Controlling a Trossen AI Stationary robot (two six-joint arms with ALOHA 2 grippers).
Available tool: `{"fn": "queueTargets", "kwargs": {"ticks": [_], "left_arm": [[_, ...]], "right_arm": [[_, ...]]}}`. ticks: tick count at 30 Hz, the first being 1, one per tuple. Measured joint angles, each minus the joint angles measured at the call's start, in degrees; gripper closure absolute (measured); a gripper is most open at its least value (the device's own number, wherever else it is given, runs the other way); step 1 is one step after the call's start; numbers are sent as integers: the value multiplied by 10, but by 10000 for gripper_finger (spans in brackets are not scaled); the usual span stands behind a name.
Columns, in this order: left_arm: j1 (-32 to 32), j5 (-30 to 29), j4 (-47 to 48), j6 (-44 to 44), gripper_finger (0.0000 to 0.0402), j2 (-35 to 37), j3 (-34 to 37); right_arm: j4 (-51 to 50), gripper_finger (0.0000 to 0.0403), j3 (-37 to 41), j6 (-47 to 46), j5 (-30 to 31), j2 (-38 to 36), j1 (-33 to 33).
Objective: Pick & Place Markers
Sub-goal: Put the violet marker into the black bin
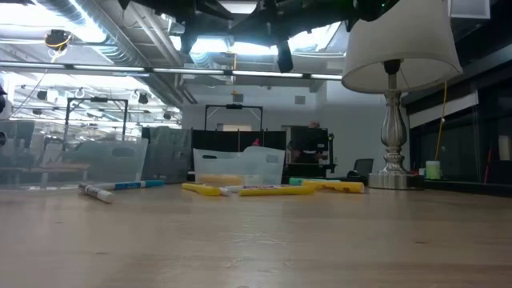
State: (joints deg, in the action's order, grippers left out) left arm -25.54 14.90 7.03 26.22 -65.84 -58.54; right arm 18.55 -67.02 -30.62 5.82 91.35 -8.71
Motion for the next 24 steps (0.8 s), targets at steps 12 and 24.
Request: {"fn": "queueTargets", "kwargs": {"ticks": [12,24], "left_arm": [[0,2,0,2,372,0,0],[0,2,0,-1,373,0,0]], "right_arm": [[0,371,0,7,0,0,0],[-1,350,0,10,1,0,0]]}}
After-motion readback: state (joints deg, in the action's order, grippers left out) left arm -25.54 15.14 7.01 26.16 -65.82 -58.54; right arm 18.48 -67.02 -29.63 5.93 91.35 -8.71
